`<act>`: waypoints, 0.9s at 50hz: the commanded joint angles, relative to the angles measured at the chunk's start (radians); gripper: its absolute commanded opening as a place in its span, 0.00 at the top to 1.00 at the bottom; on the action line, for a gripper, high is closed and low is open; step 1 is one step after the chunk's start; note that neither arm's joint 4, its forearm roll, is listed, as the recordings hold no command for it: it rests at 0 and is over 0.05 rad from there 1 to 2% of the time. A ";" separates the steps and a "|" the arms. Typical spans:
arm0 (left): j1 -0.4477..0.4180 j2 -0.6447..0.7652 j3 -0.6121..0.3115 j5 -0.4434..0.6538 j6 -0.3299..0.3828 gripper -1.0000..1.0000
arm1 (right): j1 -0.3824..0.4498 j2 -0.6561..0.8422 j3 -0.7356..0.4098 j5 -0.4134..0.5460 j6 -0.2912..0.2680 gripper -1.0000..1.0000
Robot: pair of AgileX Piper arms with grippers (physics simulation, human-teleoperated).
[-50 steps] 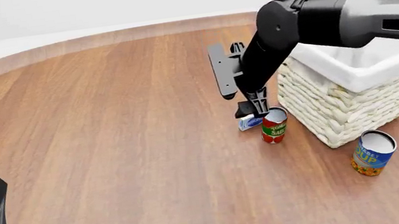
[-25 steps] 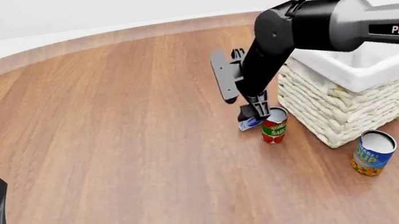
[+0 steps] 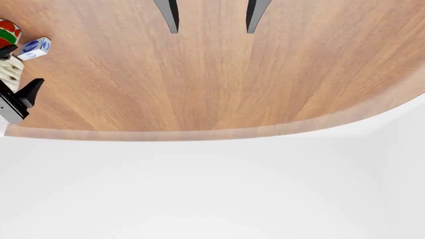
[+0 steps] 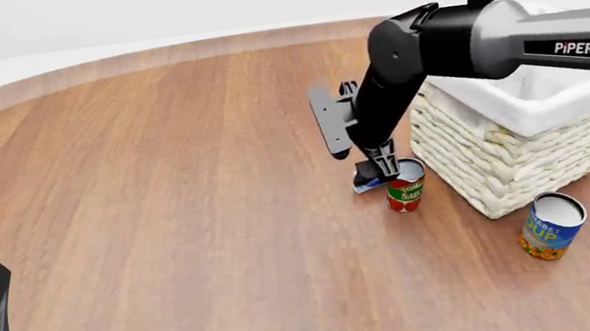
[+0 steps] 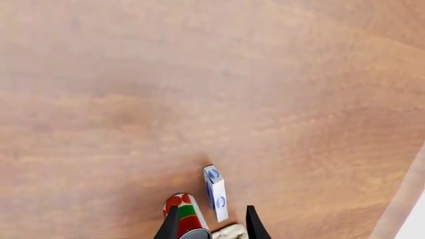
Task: Pick up the alphabet soup and the cream cheese box, and put them in the basket.
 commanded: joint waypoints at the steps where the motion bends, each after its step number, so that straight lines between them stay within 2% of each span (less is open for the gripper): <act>1: 0.000 0.000 0.000 0.000 0.000 0.00 | -0.003 0.030 -0.025 0.032 -0.014 0.00; 16: 0.000 0.000 0.000 0.000 0.000 0.00 | -0.016 0.085 -0.115 0.084 -0.050 0.00; 25: 0.000 0.000 0.000 0.000 0.000 0.00 | -0.067 0.159 -0.175 0.116 -0.100 0.00; 45: 0.000 0.000 0.000 0.000 0.000 0.00 | -0.039 0.187 -0.206 0.128 -0.090 0.00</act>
